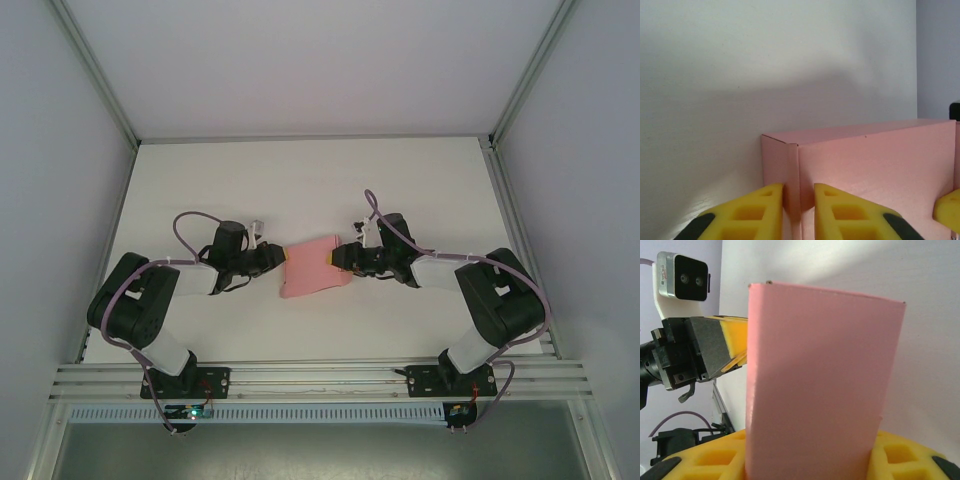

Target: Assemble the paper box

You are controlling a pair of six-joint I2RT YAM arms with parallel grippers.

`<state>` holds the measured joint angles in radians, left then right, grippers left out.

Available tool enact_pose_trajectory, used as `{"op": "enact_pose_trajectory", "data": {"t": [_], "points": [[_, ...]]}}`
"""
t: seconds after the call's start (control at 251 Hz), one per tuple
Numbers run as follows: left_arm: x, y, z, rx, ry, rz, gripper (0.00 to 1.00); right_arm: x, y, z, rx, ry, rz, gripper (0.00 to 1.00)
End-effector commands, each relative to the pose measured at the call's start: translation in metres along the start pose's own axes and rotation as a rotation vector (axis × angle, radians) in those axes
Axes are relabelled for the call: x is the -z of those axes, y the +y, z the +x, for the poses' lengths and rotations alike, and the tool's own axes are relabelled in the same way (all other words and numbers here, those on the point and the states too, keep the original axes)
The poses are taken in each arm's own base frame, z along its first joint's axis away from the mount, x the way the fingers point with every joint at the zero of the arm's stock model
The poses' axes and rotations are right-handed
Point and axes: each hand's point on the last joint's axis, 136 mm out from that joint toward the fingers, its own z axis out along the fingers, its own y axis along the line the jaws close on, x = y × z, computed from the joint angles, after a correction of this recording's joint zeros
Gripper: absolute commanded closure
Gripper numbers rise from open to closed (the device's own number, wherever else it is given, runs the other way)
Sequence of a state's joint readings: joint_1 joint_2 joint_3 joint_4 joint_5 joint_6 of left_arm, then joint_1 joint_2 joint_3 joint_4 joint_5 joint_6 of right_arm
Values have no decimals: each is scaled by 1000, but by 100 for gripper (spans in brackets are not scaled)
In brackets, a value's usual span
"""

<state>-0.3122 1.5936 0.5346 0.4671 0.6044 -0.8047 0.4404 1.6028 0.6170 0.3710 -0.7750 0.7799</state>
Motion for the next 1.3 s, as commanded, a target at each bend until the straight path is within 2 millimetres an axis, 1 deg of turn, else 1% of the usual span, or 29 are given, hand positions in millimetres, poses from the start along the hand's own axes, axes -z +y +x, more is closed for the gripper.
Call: {"op": "enact_pose_trajectory", "data": {"t": [0.0, 0.04, 0.08, 0.156, 0.172, 0.184, 0.239, 0.295, 0.359, 0.403, 0.443, 0.487, 0.543, 0.603, 0.67, 0.738, 0.79, 0.846, 0.89, 0.998, 1.085, 1.125, 1.185, 1.297], "points": [[9, -14, -17, -92, -75, -9, 64, 8, 22, -6, 51, -11, -50, 69], [14, -20, -24, -120, -99, -10, 54, 10, 24, -9, 54, -28, -40, 72], [20, -28, -29, -153, -116, -11, 43, 13, 28, -11, 66, -37, -40, 72], [33, -42, -39, -214, -155, -30, 14, 20, 34, -16, 68, -59, -22, 72], [37, -45, -41, -228, -166, -34, 2, 23, 35, -17, 70, -66, -19, 72], [40, -48, -43, -239, -175, -36, 0, 24, 36, -18, 72, -70, -19, 72], [55, -63, -50, -311, -228, -33, 0, 31, 39, -22, 70, -90, -9, 72], [73, -85, -54, -415, -280, -4, 0, 38, 40, -25, 46, -106, 6, 72], [91, -109, -50, -583, -318, 35, 0, 45, 40, -29, -13, -111, 19, 72], [98, -123, -44, -717, -338, 51, 0, 48, 43, -30, -62, -106, 13, 72], [102, -132, -40, -816, -352, 54, 0, 52, 44, -32, -131, -100, 13, 72], [103, -145, -34, -906, -340, 77, 0, 54, 46, -33, -214, -81, 11, 68], [101, -161, -14, -1035, -260, 146, 0, 56, 48, -35, -328, -44, 3, 66], [93, -172, 5, -1176, -190, 165, 0, 54, 52, -36, -430, 10, -18, 68], [79, -176, 24, -1358, -121, 129, 0, 51, 60, -34, -530, 73, -53, 69], [68, -170, 42, -1530, -21, 65, 0, 51, 66, -33, -598, 110, -74, 70], [63, -165, 53, -1615, 55, 44, 0, 54, 73, -36, -605, 107, -78, 70], [60, -158, 62, -1666, 130, 31, 0, 58, 81, -42, -591, 80, -80, 70], [57, -154, 58, -1687, 139, -10, 0, 61, 88, -44, -579, 70, -82, 69], [47, -144, 36, -1714, 87, -148, 0, 63, 95, -40, -592, 65, -74, 69], [40, -135, 32, -1761, 107, -206, 0, 58, 102, -34, -599, 68, -81, 69], [37, -135, 28, -1777, 83, -233, 0, 56, 105, -31, -604, 79, -84, 69], [35, -138, 18, -1787, 22, -271, 0, 55, 109, -29, -599, 90, -86, 69], [37, -143, 10, -1789, -32, -293, 9, 55, 109, -26, -606, 93, -85, 69]]}}
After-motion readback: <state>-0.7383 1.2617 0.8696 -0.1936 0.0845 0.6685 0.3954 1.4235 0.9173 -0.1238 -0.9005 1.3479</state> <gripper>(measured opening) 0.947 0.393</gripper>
